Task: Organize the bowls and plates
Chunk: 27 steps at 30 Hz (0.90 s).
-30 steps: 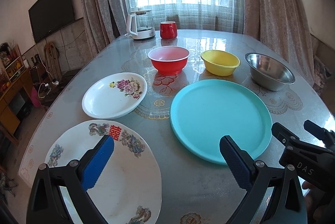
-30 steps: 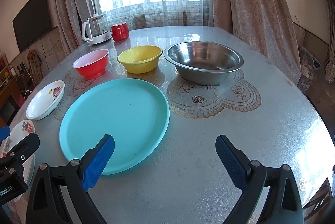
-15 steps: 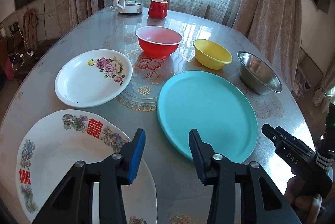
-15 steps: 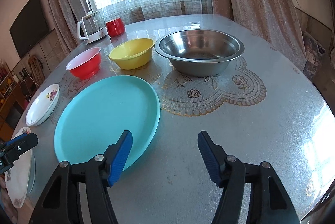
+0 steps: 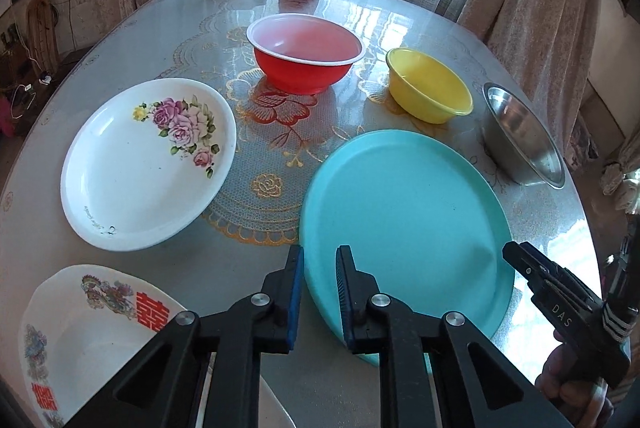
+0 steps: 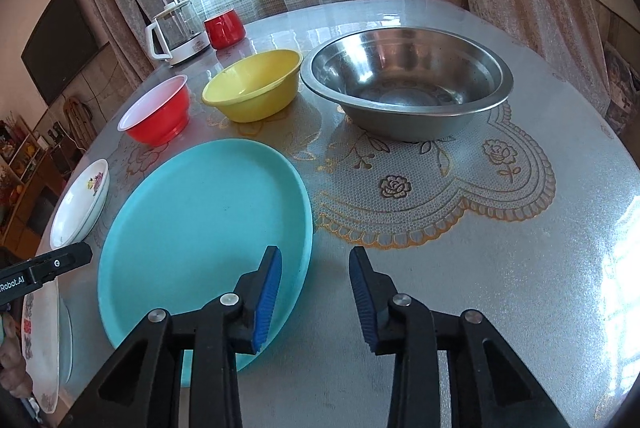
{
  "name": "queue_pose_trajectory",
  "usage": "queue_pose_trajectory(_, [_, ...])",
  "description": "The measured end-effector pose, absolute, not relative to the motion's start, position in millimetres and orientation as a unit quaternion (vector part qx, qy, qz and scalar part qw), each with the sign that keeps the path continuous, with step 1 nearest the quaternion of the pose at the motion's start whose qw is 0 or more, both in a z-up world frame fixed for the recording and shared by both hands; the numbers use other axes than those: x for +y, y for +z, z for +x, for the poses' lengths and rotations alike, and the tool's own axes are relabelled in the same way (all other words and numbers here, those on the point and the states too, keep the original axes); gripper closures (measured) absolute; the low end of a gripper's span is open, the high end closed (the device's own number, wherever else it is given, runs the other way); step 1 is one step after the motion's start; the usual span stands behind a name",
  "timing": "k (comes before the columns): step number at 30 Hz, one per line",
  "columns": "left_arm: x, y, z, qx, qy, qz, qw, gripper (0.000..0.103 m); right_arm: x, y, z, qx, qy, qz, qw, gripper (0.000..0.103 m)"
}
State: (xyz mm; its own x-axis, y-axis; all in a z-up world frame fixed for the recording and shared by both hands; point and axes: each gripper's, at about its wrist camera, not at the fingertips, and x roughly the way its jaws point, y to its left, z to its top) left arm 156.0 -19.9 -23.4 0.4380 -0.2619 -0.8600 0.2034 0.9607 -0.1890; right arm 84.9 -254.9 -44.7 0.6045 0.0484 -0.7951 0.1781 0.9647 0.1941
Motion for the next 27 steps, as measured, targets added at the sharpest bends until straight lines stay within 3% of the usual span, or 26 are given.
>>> queue_pose_trajectory(3, [-23, -30, 164, 0.52, -0.134, -0.02, 0.843, 0.086, -252, -47, 88, 0.445, -0.037, 0.114, 0.887, 0.069])
queue_pose_trajectory(10, [-32, -35, 173, 0.52, -0.132, 0.013, 0.844, 0.091, -245, -48, 88, 0.447, -0.016, 0.087, 0.89, 0.088])
queue_pose_trajectory(27, [-35, -42, 168, 0.526, -0.136, 0.024, 0.839, 0.092, -249, -46, 85, 0.455, 0.018, 0.082, 0.886, 0.089])
